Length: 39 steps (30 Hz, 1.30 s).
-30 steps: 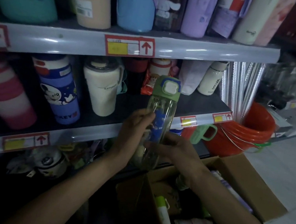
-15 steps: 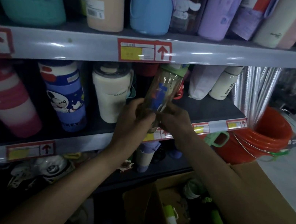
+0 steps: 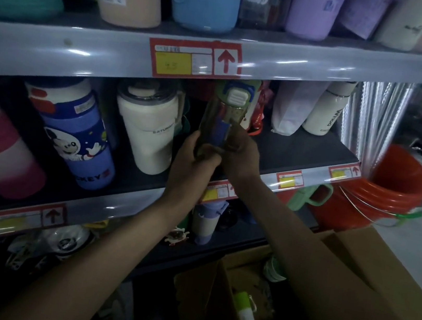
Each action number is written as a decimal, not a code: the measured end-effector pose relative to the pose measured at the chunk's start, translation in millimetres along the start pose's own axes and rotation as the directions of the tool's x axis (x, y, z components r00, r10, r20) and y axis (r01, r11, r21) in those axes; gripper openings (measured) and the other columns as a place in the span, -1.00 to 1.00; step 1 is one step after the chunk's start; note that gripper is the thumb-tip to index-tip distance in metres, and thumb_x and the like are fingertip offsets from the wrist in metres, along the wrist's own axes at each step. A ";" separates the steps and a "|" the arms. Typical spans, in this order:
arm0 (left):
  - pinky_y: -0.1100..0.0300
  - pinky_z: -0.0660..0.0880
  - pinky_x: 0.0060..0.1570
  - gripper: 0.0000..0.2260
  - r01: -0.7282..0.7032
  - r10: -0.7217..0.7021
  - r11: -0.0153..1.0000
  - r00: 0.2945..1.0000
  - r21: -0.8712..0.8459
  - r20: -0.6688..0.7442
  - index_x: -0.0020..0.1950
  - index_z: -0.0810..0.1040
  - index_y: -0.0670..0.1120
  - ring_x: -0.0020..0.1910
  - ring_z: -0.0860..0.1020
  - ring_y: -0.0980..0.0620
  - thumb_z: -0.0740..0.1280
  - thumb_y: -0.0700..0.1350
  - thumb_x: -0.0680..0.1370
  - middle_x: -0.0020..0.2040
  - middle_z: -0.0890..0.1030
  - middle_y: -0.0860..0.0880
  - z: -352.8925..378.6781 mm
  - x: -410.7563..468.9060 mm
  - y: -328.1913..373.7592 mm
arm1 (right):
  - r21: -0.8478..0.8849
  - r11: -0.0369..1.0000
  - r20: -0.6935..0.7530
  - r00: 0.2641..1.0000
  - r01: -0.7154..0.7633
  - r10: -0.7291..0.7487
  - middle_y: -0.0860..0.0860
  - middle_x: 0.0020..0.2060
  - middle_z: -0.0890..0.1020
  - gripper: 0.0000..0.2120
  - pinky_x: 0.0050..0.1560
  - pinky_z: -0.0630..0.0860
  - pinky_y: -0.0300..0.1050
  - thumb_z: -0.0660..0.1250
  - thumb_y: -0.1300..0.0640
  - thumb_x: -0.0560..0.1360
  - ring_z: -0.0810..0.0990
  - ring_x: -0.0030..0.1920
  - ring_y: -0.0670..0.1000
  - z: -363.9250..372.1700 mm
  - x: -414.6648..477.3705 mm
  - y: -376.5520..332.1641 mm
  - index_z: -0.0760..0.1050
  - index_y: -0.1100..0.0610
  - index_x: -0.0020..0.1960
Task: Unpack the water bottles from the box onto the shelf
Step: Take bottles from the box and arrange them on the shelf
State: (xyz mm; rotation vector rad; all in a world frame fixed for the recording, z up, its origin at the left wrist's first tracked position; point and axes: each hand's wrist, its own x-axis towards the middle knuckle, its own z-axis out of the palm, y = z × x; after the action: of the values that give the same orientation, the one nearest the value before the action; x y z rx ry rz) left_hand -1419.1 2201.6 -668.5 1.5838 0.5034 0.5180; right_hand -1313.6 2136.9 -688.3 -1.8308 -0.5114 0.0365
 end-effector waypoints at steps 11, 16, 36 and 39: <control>0.37 0.43 0.02 -0.55 0.004 -0.004 0.999 1.000 -0.034 0.002 0.27 0.41 0.31 -0.06 0.53 0.54 0.26 -0.24 0.59 -0.05 0.59 0.41 8.5 19.6 -4.7 | -0.107 0.994 -0.004 0.999 0.035 -0.035 0.09 0.12 0.66 -0.43 0.04 0.58 -0.09 0.59 0.08 0.40 0.63 0.08 0.05 5.9 22.5 5.5 0.44 0.20 0.30; 0.34 0.41 0.03 -0.57 0.041 -0.042 0.996 0.999 -0.083 -0.001 0.04 0.41 0.39 -0.12 0.53 0.56 0.26 -0.23 0.63 -0.23 0.57 0.54 10.0 23.6 -9.4 | -0.149 0.986 -0.019 0.997 0.072 -0.075 0.03 0.15 0.68 -0.45 0.15 0.62 -0.03 0.59 0.04 0.38 0.65 0.14 0.03 6.4 28.1 6.7 0.53 0.12 0.32; 0.18 0.46 0.18 -0.32 0.079 -0.086 0.985 0.995 0.150 0.041 0.59 0.28 -0.02 0.05 0.49 0.21 0.41 -0.31 0.52 0.13 0.49 0.15 -3.5 1.1 -1.5 | -0.406 0.913 0.134 0.991 0.038 0.019 0.01 0.20 0.65 -0.34 0.03 0.48 -0.24 0.60 0.10 0.34 0.62 0.19 0.05 -54.7 5.8 7.4 0.47 0.07 0.40; -0.01 0.46 0.36 -0.23 0.032 -0.049 0.968 0.997 0.248 0.061 0.58 0.30 0.03 0.27 0.48 0.07 0.46 -0.08 0.38 0.28 0.49 0.08 -2.3 -7.2 -0.6 | -0.541 0.833 0.190 0.982 0.114 -0.011 0.00 0.29 0.61 -0.32 -0.04 0.25 -0.46 0.60 0.02 0.36 0.59 0.26 0.07 -77.7 -9.0 0.6 0.47 0.04 0.43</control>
State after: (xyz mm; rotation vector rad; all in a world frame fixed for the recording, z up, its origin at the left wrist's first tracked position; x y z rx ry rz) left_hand -1426.3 2199.2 -669.1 1.8181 0.5653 0.3811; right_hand -1299.9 2063.3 -665.7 -2.3911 -0.7681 0.0091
